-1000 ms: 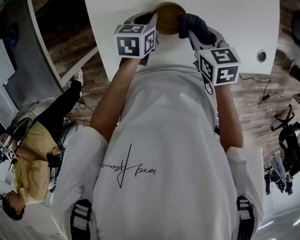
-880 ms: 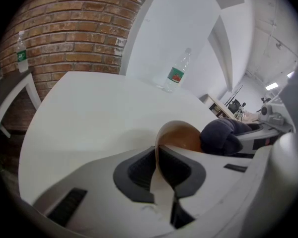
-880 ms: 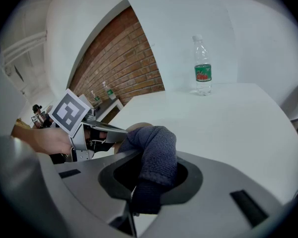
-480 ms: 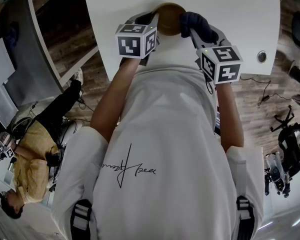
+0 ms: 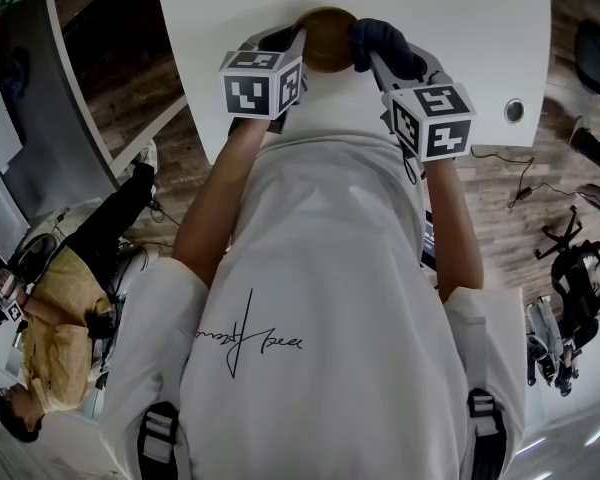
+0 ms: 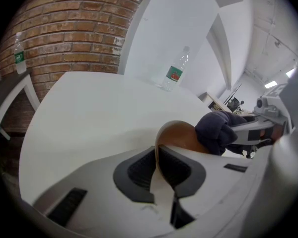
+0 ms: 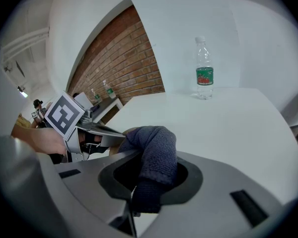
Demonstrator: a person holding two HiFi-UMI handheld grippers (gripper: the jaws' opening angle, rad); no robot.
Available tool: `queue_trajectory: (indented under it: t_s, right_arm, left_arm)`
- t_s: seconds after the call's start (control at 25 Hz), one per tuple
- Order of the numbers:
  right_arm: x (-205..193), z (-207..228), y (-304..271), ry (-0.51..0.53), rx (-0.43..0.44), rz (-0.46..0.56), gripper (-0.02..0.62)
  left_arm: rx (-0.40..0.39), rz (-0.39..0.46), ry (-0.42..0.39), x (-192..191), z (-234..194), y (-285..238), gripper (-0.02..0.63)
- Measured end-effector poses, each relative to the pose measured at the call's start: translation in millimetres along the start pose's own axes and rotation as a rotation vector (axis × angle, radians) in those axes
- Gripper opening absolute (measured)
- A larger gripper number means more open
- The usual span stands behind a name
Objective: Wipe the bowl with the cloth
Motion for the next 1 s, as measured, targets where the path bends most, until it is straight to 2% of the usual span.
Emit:
queue_trajectory:
  t_s: [1.0]
  right_arm:
    - [15.9,7.0,-2.8,0.081,0.007,-0.010,0.072]
  left_arm:
    - [-0.009,-0.010,-0.020,0.7,5.8,2.3,0.018]
Point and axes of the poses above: the fingertips, and each gripper's own axes: y backward along the fingers, z to its right, x out of its top, the point moved 4 cm from there along y, backward along the fingers, and after that the axes turned 2 degrees about z, right-handed, at the moved point
